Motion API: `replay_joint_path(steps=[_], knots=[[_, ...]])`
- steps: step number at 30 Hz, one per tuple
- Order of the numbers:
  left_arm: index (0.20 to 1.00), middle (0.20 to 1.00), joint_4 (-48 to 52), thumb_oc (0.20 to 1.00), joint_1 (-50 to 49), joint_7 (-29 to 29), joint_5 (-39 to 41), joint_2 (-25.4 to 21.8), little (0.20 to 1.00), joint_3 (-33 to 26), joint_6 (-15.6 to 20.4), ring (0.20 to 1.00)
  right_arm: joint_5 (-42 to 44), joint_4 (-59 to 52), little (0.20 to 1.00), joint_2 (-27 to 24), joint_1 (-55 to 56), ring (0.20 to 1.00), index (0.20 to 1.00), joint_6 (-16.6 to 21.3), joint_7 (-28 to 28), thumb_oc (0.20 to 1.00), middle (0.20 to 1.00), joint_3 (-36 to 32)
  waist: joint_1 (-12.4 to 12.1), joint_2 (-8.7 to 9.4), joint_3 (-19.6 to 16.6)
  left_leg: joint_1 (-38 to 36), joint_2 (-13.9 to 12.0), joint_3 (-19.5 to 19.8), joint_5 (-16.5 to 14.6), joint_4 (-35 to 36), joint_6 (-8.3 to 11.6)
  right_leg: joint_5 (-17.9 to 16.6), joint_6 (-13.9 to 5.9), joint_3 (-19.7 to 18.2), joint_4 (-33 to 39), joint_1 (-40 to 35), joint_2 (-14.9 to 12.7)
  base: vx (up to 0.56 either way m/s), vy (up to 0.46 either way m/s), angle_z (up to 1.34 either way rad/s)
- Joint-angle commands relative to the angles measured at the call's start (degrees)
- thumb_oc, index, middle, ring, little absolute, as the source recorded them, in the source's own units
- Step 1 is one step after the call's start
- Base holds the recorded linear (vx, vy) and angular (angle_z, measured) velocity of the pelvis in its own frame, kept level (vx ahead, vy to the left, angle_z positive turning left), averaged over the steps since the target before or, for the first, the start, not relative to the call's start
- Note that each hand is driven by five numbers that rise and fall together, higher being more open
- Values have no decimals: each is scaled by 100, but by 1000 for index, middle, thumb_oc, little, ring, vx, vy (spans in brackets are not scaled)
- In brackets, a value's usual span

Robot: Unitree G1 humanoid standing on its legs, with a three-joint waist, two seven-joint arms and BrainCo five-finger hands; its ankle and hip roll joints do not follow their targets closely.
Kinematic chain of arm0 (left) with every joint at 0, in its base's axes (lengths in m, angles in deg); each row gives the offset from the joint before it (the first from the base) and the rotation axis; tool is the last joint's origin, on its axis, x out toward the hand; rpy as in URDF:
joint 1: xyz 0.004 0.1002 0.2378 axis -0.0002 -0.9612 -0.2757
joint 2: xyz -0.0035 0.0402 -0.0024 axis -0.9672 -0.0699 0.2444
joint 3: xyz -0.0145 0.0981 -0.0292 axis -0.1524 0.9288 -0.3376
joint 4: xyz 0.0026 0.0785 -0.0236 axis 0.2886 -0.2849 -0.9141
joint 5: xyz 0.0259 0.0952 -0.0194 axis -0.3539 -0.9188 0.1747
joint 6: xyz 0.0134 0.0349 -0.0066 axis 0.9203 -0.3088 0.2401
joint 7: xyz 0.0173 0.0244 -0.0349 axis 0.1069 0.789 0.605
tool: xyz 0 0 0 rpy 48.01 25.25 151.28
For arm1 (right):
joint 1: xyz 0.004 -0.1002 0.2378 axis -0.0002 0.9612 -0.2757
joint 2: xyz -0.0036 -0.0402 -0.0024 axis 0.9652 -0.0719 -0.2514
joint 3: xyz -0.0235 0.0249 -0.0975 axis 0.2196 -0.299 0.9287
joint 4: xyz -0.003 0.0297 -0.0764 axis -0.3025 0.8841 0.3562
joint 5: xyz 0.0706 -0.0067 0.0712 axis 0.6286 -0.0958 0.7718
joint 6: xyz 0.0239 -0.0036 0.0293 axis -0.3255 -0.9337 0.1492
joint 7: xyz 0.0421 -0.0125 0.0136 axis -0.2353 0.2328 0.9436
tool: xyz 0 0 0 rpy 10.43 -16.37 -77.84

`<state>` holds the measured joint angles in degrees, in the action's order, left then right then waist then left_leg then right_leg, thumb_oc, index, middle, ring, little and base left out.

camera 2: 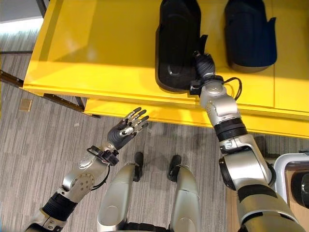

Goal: Move parts from the plastic box to the shelf.

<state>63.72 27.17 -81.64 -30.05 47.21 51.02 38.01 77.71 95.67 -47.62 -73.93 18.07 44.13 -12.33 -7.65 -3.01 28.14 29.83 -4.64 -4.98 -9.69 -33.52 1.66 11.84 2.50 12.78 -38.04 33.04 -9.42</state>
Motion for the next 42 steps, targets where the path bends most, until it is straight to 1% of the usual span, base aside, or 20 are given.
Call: replay_joint_path(steps=[1, 4, 6, 11, 14, 19, 20, 25, 30, 32, 34, 36, 42], knots=[[1000, 1000, 655, 1000, -255, 153, 34, -129, 1000, 62, 284, 1000, 207, 120, 200, 89, -118, 200, 200, 2, 1, 200, 200, 9, -144, -65, 166, -86, 45, -27, -90, 81, -176, 320, -390, 110, -501, -348, -265, -20, 100, 1], [1000, 1000, 669, 1000, -236, 205, 78, -127, 1000, 43, 263, 1000, 76, 201, 200, 99, -141, 200, 200, 15, -47, 200, 200, -17, -155, -50, 166, -23, 35, -53, -142, -13, -193, 290, -396, 79, -421, -366, -271, -2, 72, -5], [1000, 1000, 693, 1000, -200, 284, 122, -152, 1000, 23, 176, 1000, -116, 367, 200, 122, -269, 200, 200, 71, -84, 200, 200, 49, -208, -24, 166, -23, 32, -84, -163, -24, -218, 280, -396, 86, -383, -400, -275, 8, 18, -2], [1000, 1000, 744, 1000, -230, 310, 157, -219, 1000, 0, 38, 1000, -526, 494, 200, 43, -578, 200, 200, 49, -124, 200, 200, 244, -288, 16, 166, -118, 7, -96, -90, 95, -192, 287, -396, 144, -351, -514, -263, 32, -2, 0], [1000, 1000, 713, 1000, -250, 320, 218, -254, 1000, 24, 25, 1000, -372, 674, 200, 11, -816, 200, 200, 25, -298, 200, 200, 367, -338, 24, 166, -180, 0, -76, -30, 188, -169, 284, -395, 172, -328, -573, -260, 53, 2, 2], [1000, 1000, 726, 1000, -259, 333, 294, -318, 1000, 61, -74, 1000, -386, 1121, 200, -79, -1301, 200, 200, 168, -485, 200, 200, 553, -432, 26, 166, -278, 1, -47, 84, 364, -120, 245, -409, 219, -209, -685, -252, 46, 4, 2], [1000, 1000, 731, 1000, -275, 359, 314, -362, 1000, 89, -95, 1000, -347, 1268, 200, -176, -1537, 200, 200, 184, -517, 200, 200, 675, -472, 32, 166, -333, -2, -36, 146, 466, -96, 221, -415, 254, -146, -739, -247, 76, 4, 3], [1000, 1000, 762, 1000, -309, 438, 372, -436, 1000, 149, -168, 1000, -145, 1535, 200, -346, -1923, 200, 200, 86, -644, 200, 200, 851, -533, 61, 166, -391, -23, 4, 218, 565, -59, 222, -415, 318, -125, -808, -266, 53, 2, 1], [1000, 1000, 705, 1000, -336, 446, 346, -474, 1000, 210, -263, 1000, -107, 1718, 200, -420, -2061, 200, 200, 77, -682, 200, 200, 926, -555, 67, 166, -424, -48, 23, 264, 614, -36, 226, -408, 351, -124, -840, -281, 35, 3, 2], [1000, 1000, 676, 1000, -359, 460, 318, -471, 1000, 277, -219, 1000, -36, 1812, 200, -441, -2118, 200, 200, 128, -711, 200, 200, 982, -567, 57, 166, -422, -56, 37, 279, 624, -32, 243, -396, 359, -140, -843, -287, 38, 6, 0], [1000, 1000, 657, 1000, -367, 546, 398, -497, 1000, 272, -130, 1000, -10, 1866, 200, -430, -2202, 200, 200, 119, -807, 200, 200, 1041, -578, 39, 166, -431, -70, 36, 301, 640, -21, 257, -392, 372, -169, -841, -310, 46, 7, -1], [1000, 1000, 665, 1000, -357, 583, 419, -511, 1000, 245, -125, 1000, 37, 1869, 200, -437, -2229, 200, 200, 99, -892, 200, 200, 1049, -578, 40, 166, -422, -77, 40, 313, 642, -15, 263, -392, 376, -185, -830, -313, 21, 1, 0], [1000, 1000, 734, 1000, -418, 503, 446, -534, 1000, 220, -251, 1000, 115, 1910, 200, -539, -2349, 200, 200, 130, -1041, 200, 200, 1037, -582, 17, 166, -430, -108, 60, 334, 640, 4, 299, -375, 396, -242, -831, -337, 37, -5, 1]])
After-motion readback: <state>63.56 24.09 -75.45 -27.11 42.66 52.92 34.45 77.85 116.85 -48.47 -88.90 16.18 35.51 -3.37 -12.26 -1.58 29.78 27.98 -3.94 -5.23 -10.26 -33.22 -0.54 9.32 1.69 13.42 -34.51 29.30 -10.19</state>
